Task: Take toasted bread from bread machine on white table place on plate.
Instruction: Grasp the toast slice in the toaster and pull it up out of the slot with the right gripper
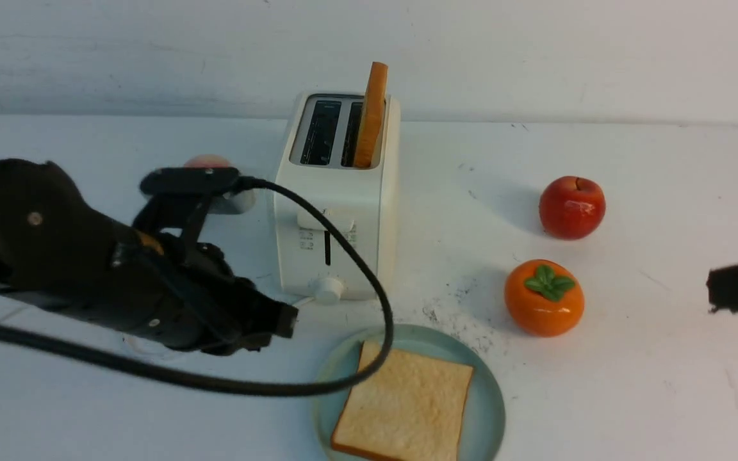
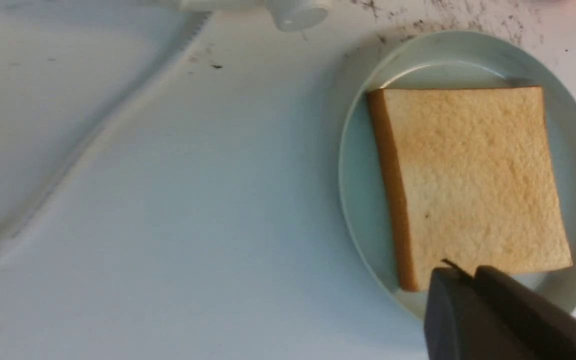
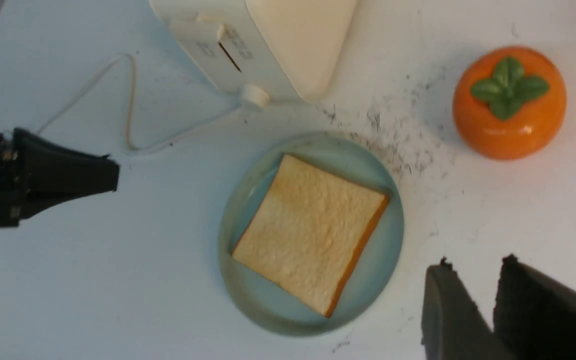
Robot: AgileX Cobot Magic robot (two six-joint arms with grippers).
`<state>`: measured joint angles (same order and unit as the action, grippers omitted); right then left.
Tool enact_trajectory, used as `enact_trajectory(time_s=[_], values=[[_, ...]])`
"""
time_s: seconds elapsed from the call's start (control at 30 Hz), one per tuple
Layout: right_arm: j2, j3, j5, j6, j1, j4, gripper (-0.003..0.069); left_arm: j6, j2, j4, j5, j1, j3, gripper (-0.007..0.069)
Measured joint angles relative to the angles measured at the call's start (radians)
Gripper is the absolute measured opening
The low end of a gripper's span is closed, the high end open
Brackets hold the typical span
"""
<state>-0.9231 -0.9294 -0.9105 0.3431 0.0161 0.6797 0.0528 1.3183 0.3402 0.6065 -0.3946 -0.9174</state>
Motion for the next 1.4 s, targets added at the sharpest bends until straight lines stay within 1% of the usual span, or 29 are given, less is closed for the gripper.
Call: enact_trajectory(time_s=[0.1, 0.17, 0.2, 0.27, 0.3, 0.33, 0.4, 0.47, 0.6, 0.73, 0.8, 0.83, 0.87, 0.9, 0.93, 0.97, 1.07, 1.17, 1.3, 1.4], values=[[-0.074, -0.078, -0.014, 0.007, 0.004, 0.030, 0.0085, -0.122, -0.115, -0.144, 0.021, 0.000, 0.000, -0.0014], [-0.143, -0.125, -0.016, 0.043, 0.046, 0.061, 0.0031, -0.222, -0.216, -0.240, 0.030, 0.000, 0.000, -0.0014], [-0.165, -0.140, -0.015, 0.058, 0.070, 0.069, 0.0018, -0.253, -0.248, -0.276, 0.035, 0.000, 0.000, -0.0014], [-0.216, -0.175, 0.003, 0.081, 0.137, 0.079, 0.0003, -0.316, -0.315, -0.329, 0.047, 0.000, 0.000, -0.0014], [-0.227, -0.178, 0.010, 0.084, 0.152, 0.080, 0.0003, -0.329, -0.329, -0.340, 0.048, 0.000, 0.000, -0.0014], [-0.268, -0.200, 0.045, 0.090, 0.206, 0.084, 0.0003, -0.373, -0.375, -0.376, 0.066, 0.000, 0.001, -0.0014], [-0.322, -0.230, 0.099, 0.090, 0.268, 0.085, 0.0011, -0.432, -0.427, -0.414, 0.092, 0.000, 0.002, -0.0014], [-0.399, -0.278, 0.174, 0.092, 0.331, 0.085, 0.0043, -0.506, -0.482, -0.453, 0.122, 0.000, 0.002, -0.0014], [-0.494, -0.343, 0.258, 0.092, 0.380, 0.087, 0.0120, -0.565, -0.545, -0.488, 0.159, 0.000, 0.002, -0.0014], [-0.663, -0.465, 0.398, 0.093, 0.419, 0.100, 0.0318, -0.582, -0.619, -0.503, 0.202, 0.000, 0.002, -0.0014], [-0.718, -0.509, 0.444, 0.093, 0.424, 0.111, 0.0384, -0.583, -0.633, -0.503, 0.217, 0.000, 0.002, -0.0014], [-0.760, -0.543, 0.478, 0.093, 0.427, 0.122, 0.0431, -0.583, -0.641, -0.503, 0.226, 0.000, 0.002, -0.0014], [-0.766, -0.548, 0.482, 0.093, 0.427, 0.122, 0.0431, -0.583, -0.641, -0.503, 0.227, 0.000, 0.002, -0.0014], [-0.820, -0.594, 0.517, 0.093, 0.428, 0.145, 0.0493, -0.583, -0.645, -0.503, 0.242, 0.000, 0.002, -0.0014], [-0.858, -0.626, 0.537, 0.093, 0.428, 0.155, 0.0528, -0.583, -0.647, -0.503, 0.251, 0.000, 0.002, -0.0014], [-0.882, -0.647, 0.550, 0.093, 0.428, 0.161, 0.0548, -0.583, -0.647, -0.504, 0.255, 0.000, 0.003, -0.0014], [-0.961, -0.717, 0.583, 0.093, 0.428, 0.173, 0.0587, -0.583, -0.647, -0.504, 0.261, 0.000, 0.003, -0.0014], [-1.033, -0.769, 0.616, 0.093, 0.428, 0.174, 0.0586, -0.583, -0.647, -0.516, 0.262, 0.000, 0.003, -0.0014], [-1.095, -0.802, 0.669, 0.093, 0.428, 0.177, 0.0553, -0.583, -0.647, -0.545, 0.263, 0.000, 0.003, -0.0014], [-1.127, -0.807, 0.693, 0.093, 0.428, 0.181, 0.0497, -0.583, -0.647, -0.557, 0.263, 0.000, 0.003, -0.0014]])
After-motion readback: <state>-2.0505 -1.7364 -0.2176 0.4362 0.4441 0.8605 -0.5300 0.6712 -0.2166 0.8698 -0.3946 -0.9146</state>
